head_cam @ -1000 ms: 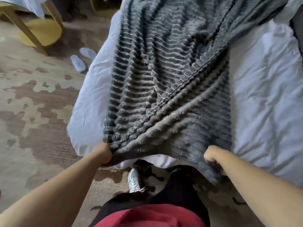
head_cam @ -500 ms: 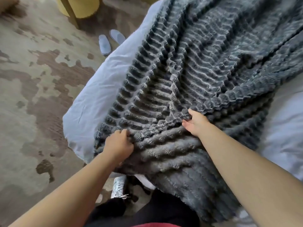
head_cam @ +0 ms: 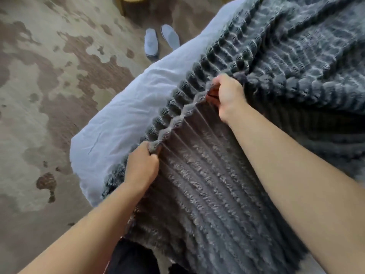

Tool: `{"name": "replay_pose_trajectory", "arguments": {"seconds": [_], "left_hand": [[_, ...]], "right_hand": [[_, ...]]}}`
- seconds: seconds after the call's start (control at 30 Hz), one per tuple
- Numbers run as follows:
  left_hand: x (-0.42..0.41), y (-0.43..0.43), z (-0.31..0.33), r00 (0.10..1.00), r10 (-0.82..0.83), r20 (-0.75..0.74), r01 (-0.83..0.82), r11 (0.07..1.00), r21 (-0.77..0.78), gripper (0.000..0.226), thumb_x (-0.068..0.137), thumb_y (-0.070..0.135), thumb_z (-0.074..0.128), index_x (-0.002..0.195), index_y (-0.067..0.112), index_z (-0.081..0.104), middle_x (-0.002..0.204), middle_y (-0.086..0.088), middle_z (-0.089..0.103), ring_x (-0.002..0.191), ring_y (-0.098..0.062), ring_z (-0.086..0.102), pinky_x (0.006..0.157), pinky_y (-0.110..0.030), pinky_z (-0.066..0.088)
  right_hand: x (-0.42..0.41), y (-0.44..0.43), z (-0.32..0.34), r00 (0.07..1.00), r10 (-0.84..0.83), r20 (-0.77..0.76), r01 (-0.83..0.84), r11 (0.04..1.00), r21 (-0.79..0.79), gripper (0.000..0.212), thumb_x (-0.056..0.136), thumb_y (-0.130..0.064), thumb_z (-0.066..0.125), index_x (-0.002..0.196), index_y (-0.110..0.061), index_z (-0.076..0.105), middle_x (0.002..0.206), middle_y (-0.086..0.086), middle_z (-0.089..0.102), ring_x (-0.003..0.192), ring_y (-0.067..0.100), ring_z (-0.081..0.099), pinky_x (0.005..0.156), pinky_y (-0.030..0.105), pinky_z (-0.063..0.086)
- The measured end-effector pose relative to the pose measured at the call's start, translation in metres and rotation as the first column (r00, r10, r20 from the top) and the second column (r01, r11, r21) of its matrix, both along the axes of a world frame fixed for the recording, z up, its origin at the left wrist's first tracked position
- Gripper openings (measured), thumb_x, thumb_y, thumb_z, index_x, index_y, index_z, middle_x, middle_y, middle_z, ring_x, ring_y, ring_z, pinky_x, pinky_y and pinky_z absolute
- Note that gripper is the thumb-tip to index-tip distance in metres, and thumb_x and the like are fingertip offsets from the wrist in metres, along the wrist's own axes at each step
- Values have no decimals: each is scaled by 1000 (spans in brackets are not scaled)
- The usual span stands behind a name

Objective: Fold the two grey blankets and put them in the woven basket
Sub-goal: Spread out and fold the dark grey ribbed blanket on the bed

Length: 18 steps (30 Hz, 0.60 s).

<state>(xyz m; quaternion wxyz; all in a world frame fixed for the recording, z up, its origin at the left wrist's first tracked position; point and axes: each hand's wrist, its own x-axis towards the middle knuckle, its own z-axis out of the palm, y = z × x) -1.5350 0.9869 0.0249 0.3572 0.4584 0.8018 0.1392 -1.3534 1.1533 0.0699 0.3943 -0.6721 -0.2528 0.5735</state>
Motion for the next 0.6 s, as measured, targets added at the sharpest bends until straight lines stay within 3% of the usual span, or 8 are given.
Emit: {"name": "replay_pose_trajectory", "arguments": {"seconds": [0.07,0.13,0.2,0.23,0.3,0.4,0.53,0.6], "left_hand": [[-17,6,-16,995,36,-90,-50,987,-154,13,85,6,49,94,9,58,90,-14,63,85,-35,56,66,-36,40],[-26,8,-31,988,-84,-129,18,893,-450,22,83,3,52,103,-4,60,106,-26,64,100,-40,60,77,-36,46],[-23,15,-36,976,-150,-161,32,819,-573,31,80,7,55,107,-7,56,114,-28,60,106,-40,59,82,-35,48],[-16,23,-35,972,-142,-188,16,835,-549,38,79,11,57,112,-5,52,119,-28,55,109,-42,55,86,-37,48],[4,45,-28,954,-134,-268,12,911,-412,49,74,21,61,116,3,44,121,-25,45,110,-44,50,91,-44,46],[42,87,-18,920,-232,-316,188,968,-164,55,72,34,64,121,13,49,119,-21,46,108,-43,50,96,-44,43],[86,142,-30,852,-362,-378,339,932,-128,47,81,48,54,118,20,57,121,-23,48,115,-43,47,102,-45,36],[99,161,-39,823,-395,-408,364,918,-155,41,82,50,52,106,19,61,115,-25,51,112,-43,49,101,-45,39]], "right_hand": [[-26,13,-16,946,308,101,-308,951,-14,14,89,-17,53,88,-16,68,96,7,63,94,23,54,78,37,45],[-31,1,-31,775,595,213,-576,804,-149,30,97,-19,49,121,-11,63,121,8,61,109,20,54,82,26,43],[-9,-20,-36,710,625,324,-599,778,-187,31,97,-15,49,124,-9,62,119,9,63,100,17,60,72,18,44],[10,-33,-35,733,584,349,-566,808,-164,28,96,-13,50,118,-10,66,110,7,65,90,14,60,67,15,44],[61,-61,-33,773,487,407,-467,871,-153,19,94,-14,52,104,-15,68,101,2,66,89,13,59,71,20,43],[166,-116,-35,775,316,547,-185,942,-280,16,94,-11,52,94,-17,67,99,5,66,88,20,58,74,27,43],[282,-202,-43,772,164,614,196,857,-476,15,95,-14,51,99,-9,65,89,7,58,87,21,49,67,29,37],[309,-232,-51,751,150,643,288,802,-523,16,94,-17,51,80,-16,58,85,8,53,88,24,47,70,33,35]]}}
